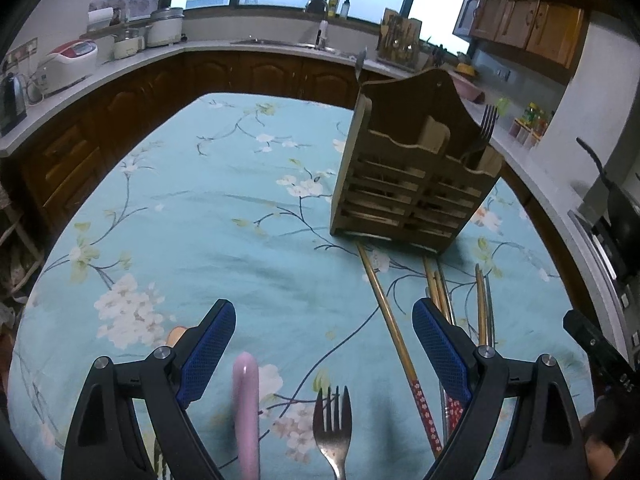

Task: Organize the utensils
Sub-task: 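Withdraw both tools from the caddy back toward the chopsticks on the table, then grasp a wooden chopstick with the left tool while the right tool grasps a chopstick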

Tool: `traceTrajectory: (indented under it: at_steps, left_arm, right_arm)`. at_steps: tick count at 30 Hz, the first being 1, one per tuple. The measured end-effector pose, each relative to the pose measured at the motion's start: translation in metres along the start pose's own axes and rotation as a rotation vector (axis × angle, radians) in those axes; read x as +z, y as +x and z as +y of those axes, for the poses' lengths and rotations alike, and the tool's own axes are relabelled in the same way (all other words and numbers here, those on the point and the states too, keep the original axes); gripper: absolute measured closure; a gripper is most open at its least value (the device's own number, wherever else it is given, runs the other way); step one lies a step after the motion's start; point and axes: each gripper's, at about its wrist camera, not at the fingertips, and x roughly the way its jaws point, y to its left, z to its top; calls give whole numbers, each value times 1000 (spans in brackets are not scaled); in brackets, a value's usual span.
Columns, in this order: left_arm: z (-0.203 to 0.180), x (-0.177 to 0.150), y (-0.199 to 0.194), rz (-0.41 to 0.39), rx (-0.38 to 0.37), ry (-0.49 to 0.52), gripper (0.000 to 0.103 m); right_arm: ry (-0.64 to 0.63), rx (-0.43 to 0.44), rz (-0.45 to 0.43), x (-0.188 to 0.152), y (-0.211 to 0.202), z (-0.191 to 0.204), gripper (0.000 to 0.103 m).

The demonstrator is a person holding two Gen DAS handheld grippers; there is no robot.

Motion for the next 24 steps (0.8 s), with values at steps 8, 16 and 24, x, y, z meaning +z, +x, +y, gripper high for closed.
traceTrajectory:
  at_steps: [8, 16, 24]
  left_arm:
    - [-14, 18, 37, 63, 36, 30, 14]
    - [-27, 31, 74, 99, 43, 54, 24]
    - [-31, 38, 110, 143, 59, 62, 43]
  right_arm:
    - [-6, -8, 42, 9, 22, 1, 8]
    - [-5, 5, 110, 18, 54, 1, 34]
    - [-21, 54, 167, 26, 85, 11, 66]
